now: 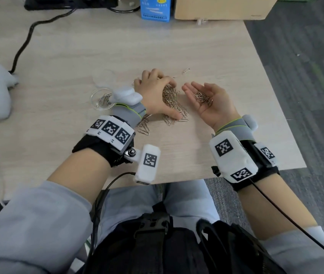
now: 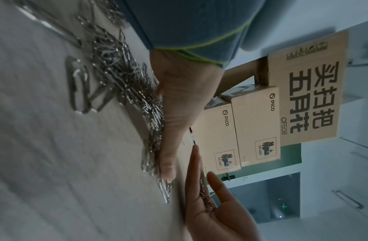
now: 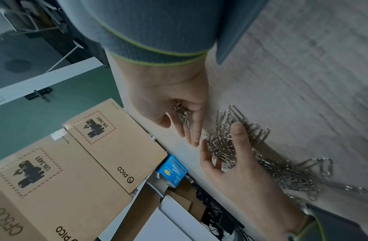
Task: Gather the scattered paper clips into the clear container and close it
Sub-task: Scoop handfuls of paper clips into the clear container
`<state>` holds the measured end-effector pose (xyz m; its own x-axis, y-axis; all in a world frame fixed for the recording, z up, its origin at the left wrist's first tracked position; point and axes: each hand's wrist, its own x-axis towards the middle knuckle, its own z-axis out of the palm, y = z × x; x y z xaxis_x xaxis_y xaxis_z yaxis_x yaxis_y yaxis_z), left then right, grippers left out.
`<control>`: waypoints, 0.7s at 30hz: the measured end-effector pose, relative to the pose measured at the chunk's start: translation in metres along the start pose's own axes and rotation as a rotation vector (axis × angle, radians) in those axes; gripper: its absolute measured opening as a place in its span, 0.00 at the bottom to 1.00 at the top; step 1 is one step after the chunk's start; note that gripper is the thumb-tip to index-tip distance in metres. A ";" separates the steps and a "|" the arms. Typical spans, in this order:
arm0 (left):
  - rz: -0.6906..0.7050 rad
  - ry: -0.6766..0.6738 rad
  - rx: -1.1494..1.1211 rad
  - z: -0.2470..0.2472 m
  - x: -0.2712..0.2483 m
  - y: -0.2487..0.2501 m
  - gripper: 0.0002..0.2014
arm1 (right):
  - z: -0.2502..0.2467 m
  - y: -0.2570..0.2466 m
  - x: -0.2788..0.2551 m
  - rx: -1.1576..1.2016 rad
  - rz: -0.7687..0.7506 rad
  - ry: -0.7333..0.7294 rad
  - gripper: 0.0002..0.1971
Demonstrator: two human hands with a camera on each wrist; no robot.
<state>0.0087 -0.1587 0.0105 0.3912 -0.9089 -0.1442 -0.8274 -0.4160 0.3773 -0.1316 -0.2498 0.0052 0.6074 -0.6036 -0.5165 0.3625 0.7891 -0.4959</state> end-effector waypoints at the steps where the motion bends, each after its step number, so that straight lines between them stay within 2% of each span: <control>1: 0.009 0.017 -0.033 0.001 0.000 -0.002 0.39 | 0.000 0.001 -0.001 0.002 0.004 -0.003 0.15; 5: 0.045 0.077 -0.205 -0.001 0.003 -0.006 0.19 | -0.002 0.003 -0.003 0.010 0.010 -0.013 0.15; 7: 0.042 0.118 -0.264 0.000 0.003 -0.008 0.13 | -0.002 0.003 -0.005 0.011 0.009 -0.007 0.15; 14: 0.031 0.196 -0.365 -0.002 0.003 -0.012 0.10 | -0.003 0.004 -0.007 0.011 0.015 -0.001 0.16; 21: 0.141 0.221 -0.506 -0.023 0.004 -0.007 0.11 | 0.008 0.010 -0.010 -0.048 0.058 -0.037 0.17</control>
<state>0.0255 -0.1583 0.0282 0.4109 -0.9046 0.1138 -0.6029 -0.1760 0.7781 -0.1284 -0.2351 0.0108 0.6525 -0.5519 -0.5193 0.2921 0.8155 -0.4997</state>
